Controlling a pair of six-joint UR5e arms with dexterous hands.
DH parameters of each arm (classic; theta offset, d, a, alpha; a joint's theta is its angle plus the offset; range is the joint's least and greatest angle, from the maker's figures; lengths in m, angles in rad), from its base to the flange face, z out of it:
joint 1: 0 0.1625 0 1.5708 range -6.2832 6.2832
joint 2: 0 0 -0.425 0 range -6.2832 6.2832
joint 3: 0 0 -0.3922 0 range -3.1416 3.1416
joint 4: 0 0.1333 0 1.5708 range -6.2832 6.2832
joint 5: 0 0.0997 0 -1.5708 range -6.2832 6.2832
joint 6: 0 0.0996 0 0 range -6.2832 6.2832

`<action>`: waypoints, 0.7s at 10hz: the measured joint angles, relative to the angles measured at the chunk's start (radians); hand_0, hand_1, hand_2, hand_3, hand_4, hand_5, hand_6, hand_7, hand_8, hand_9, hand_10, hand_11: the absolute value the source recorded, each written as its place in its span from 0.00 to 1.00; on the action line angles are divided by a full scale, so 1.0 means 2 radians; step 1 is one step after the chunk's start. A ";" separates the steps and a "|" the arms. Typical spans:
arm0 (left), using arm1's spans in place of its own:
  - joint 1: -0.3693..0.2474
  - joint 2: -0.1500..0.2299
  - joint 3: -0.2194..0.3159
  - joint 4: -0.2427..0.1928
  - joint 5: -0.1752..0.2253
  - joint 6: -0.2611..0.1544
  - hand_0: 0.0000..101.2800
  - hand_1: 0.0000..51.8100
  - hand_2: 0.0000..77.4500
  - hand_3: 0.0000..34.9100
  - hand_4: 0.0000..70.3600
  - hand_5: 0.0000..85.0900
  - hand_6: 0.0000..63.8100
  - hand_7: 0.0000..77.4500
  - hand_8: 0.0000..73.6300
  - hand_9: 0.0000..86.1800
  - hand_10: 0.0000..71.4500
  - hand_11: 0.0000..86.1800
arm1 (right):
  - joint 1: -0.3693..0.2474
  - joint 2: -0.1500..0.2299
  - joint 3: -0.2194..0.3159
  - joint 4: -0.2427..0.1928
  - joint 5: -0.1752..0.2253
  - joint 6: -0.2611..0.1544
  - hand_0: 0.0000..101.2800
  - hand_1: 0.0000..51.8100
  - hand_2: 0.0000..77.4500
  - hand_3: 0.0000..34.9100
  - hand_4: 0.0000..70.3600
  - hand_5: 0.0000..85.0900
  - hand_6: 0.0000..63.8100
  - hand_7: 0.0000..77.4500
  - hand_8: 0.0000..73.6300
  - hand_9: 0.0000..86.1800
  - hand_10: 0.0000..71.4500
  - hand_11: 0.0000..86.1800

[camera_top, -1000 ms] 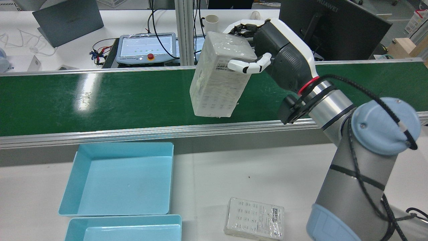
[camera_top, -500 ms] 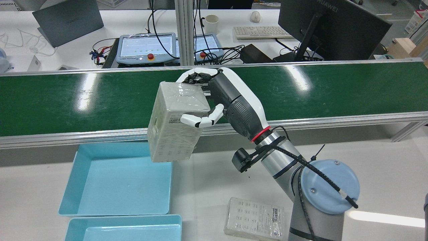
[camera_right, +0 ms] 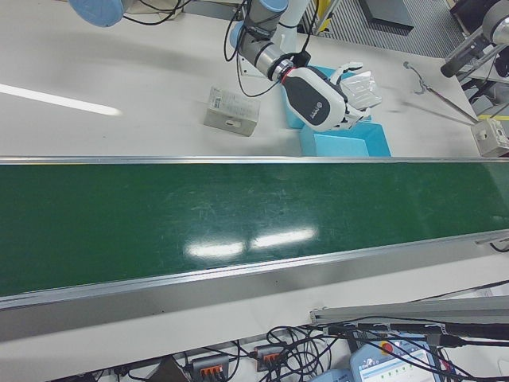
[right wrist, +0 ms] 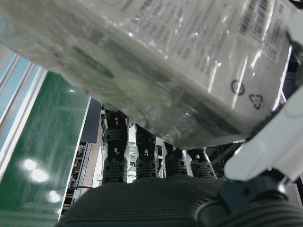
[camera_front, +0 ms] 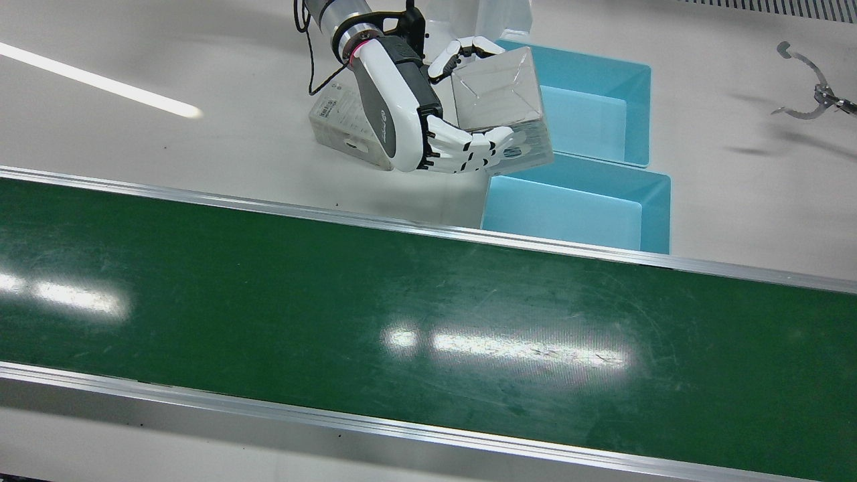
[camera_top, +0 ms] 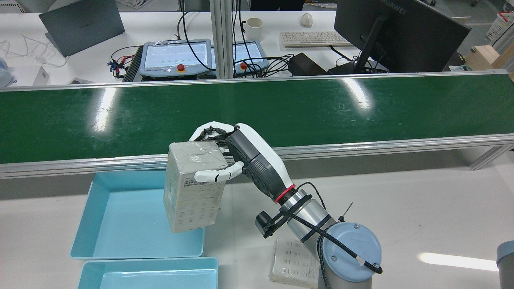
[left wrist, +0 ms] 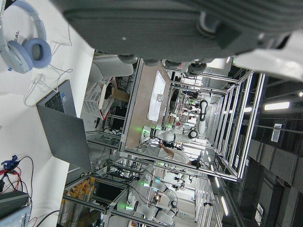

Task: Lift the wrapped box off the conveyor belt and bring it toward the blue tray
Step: 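Lower the box into the nearer blue tray and open the right hand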

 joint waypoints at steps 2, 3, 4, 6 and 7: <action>0.000 0.000 0.000 0.000 0.000 0.000 0.00 0.00 0.01 0.00 0.00 0.01 0.00 0.00 0.00 0.00 0.01 0.00 | -0.011 0.002 -0.016 0.003 0.000 0.001 0.37 0.00 0.56 0.00 0.27 0.49 0.63 0.32 0.61 0.38 0.78 0.20; 0.000 0.000 0.000 0.000 0.000 0.000 0.00 0.00 0.01 0.00 0.00 0.01 0.00 0.00 0.00 0.00 0.01 0.00 | -0.015 0.006 -0.023 0.004 0.001 0.001 0.37 0.45 0.21 0.00 0.17 0.29 0.42 0.23 0.35 0.15 0.48 0.09; 0.000 0.000 0.000 0.000 0.000 0.000 0.00 0.00 0.01 0.00 0.00 0.01 0.00 0.00 0.00 0.00 0.00 0.00 | -0.020 0.010 -0.030 0.004 0.001 0.001 0.37 0.45 0.21 0.00 0.17 0.29 0.42 0.23 0.35 0.15 0.48 0.09; 0.000 0.000 0.000 0.000 0.000 0.000 0.00 0.00 0.01 0.00 0.00 0.01 0.00 0.00 0.00 0.00 0.00 0.00 | -0.033 0.016 -0.038 0.004 0.001 0.000 0.38 0.04 0.10 0.00 0.18 0.04 0.11 0.00 0.00 0.02 0.05 0.06; 0.000 0.000 0.000 0.000 0.000 0.000 0.00 0.00 0.01 0.00 0.00 0.01 0.00 0.01 0.00 0.00 0.00 0.00 | -0.037 0.022 -0.042 0.004 0.001 0.000 0.38 0.16 0.12 0.00 0.18 0.02 0.00 0.00 0.00 0.02 0.00 0.06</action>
